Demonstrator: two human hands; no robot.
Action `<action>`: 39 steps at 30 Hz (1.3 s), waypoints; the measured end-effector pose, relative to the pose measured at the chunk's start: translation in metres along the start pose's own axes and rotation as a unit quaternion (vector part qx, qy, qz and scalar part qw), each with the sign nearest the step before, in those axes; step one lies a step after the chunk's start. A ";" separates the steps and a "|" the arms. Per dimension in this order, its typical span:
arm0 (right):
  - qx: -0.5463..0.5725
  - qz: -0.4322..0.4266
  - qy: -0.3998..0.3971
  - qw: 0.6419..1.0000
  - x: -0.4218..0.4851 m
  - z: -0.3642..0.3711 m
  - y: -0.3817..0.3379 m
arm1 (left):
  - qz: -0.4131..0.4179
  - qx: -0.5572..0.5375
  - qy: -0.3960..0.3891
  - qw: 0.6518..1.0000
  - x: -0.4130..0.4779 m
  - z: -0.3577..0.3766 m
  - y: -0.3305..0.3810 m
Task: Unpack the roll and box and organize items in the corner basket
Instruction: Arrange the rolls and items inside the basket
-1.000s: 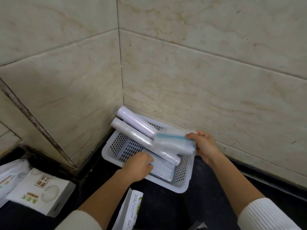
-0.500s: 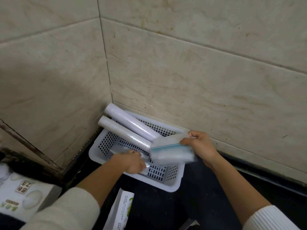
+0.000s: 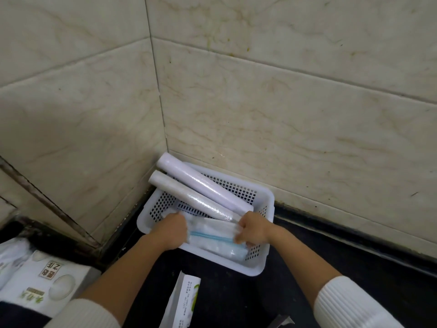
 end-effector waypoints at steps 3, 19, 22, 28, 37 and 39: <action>-0.155 0.019 -0.002 0.988 0.012 0.008 -0.008 | 0.004 -0.039 0.077 0.996 -0.005 -0.002 0.008; -0.392 -0.070 0.140 0.906 0.009 0.018 -0.034 | 0.113 -0.021 0.103 0.988 -0.010 0.008 0.023; -0.291 -0.106 0.176 0.934 -0.007 0.001 -0.051 | 0.113 -0.101 0.230 0.961 -0.029 0.004 0.008; -0.086 -0.197 0.164 0.963 -0.023 0.023 -0.114 | 0.031 -0.158 0.405 0.900 -0.102 -0.001 -0.050; -0.017 -0.322 0.055 0.945 -0.027 0.168 -0.242 | -0.187 -0.160 0.450 0.858 -0.219 0.033 -0.196; -0.079 -0.309 0.036 0.947 -0.023 0.201 -0.256 | -0.232 -0.174 0.435 0.853 -0.236 0.047 -0.225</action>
Point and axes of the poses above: each hand's wrist, its own x-axis towards the middle knuckle, its own z-axis out of the palm, y = z × x, the point moved 3 cm from there along x, towards the middle knuckle, and after that the axes turned 7 degrees about x, right-handed, at the moved point
